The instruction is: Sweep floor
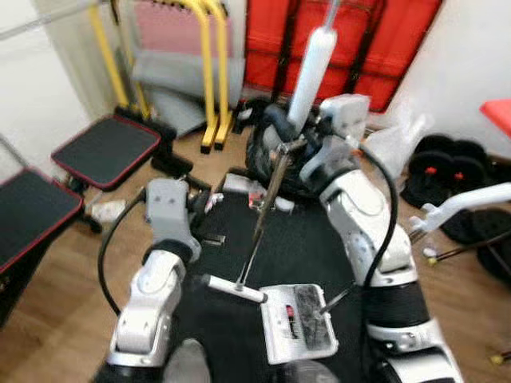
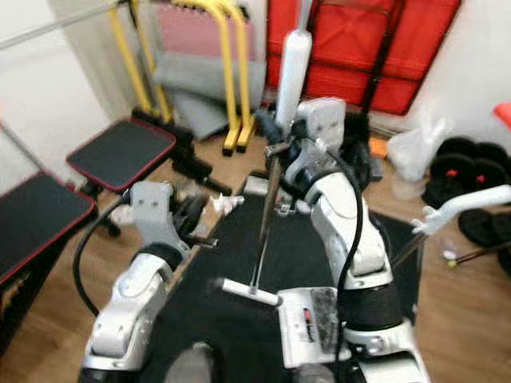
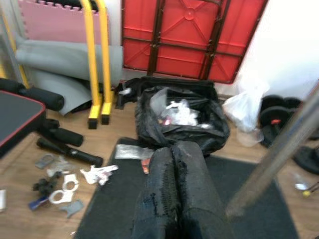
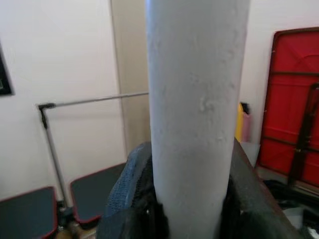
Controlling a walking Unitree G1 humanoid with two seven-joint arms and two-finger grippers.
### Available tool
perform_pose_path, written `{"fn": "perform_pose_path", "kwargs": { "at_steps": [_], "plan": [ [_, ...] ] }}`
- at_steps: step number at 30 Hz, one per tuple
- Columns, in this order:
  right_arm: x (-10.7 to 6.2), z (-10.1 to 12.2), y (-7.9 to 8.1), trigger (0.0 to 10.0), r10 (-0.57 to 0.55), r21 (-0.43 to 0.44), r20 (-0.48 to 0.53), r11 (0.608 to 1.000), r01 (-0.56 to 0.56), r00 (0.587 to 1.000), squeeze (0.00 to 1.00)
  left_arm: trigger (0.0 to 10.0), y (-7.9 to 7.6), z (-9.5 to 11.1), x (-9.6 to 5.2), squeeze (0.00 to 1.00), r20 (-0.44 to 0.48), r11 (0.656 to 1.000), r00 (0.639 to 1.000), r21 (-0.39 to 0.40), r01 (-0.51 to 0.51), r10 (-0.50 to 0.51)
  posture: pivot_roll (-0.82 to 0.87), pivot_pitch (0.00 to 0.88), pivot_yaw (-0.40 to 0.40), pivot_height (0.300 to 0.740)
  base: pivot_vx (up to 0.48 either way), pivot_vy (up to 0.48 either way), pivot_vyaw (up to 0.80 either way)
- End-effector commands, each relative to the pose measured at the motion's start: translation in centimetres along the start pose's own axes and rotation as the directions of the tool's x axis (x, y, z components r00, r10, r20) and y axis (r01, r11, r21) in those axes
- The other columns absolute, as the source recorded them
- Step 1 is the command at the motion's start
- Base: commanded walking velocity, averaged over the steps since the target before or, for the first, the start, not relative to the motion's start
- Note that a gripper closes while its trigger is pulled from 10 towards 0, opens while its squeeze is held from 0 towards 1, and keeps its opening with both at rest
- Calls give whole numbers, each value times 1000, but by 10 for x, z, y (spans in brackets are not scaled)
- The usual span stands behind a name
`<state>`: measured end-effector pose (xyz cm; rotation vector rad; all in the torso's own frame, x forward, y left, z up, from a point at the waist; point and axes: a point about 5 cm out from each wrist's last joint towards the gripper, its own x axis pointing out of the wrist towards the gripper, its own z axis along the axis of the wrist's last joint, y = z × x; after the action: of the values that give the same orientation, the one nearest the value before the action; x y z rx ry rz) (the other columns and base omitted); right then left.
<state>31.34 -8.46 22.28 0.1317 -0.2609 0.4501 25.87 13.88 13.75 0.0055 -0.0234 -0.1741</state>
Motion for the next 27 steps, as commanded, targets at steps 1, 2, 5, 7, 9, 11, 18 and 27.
{"fn": "perform_pose_path", "kwargs": {
  "at_steps": [1,2,5,7,9,11,18,27],
  "plan": [
    [3,3,-6,10000,-55,-39,-21,998,54,998,0,10000,-4,0,-2,0,-11,999,999,18,37,-37,-81,137,-144,740,0,0,0],
    [6,1,-9,10000,-93,-72,-47,993,90,995,0,10000,-5,1,-4,0,-12,998,999,31,48,-48,-79,142,-142,740,0,0,0],
    [9,4,-11,10000,-119,-187,-49,976,108,992,0,10000,-7,3,-8,0,-14,996,997,51,74,-73,-78,159,-141,740,0,0,0],
    [11,4,-13,10000,-135,-201,-62,972,120,989,0,10000,-7,5,-10,0,-15,995,997,56,78,-77,-74,182,-139,740,0,0,0],
    [15,5,-16,10000,-161,-224,-87,965,138,983,0,10000,-7,7,-14,0,-18,994,996,67,84,-83,-71,202,-140,740,0,0,0],
    [15,5,-16,10000,-161,-224,-87,965,138,983,0,10000,-7,7,-14,0,-18,994,996,67,84,-83,-71,202,-140,740,0,0,0],
    [23,39,0,10000,-37,-348,109,935,73,993,0,10000,-7,14,-24,0,-23,993,996,79,85,-84,-74,244,-141,740,0,0,0],
    [47,80,10,10000,-9,12,359,1000,5,933,0,10000,-18,27,-54,0,-62,979,983,93,181,-176,-77,354,-138,740,0,0,0]
  ]
}}
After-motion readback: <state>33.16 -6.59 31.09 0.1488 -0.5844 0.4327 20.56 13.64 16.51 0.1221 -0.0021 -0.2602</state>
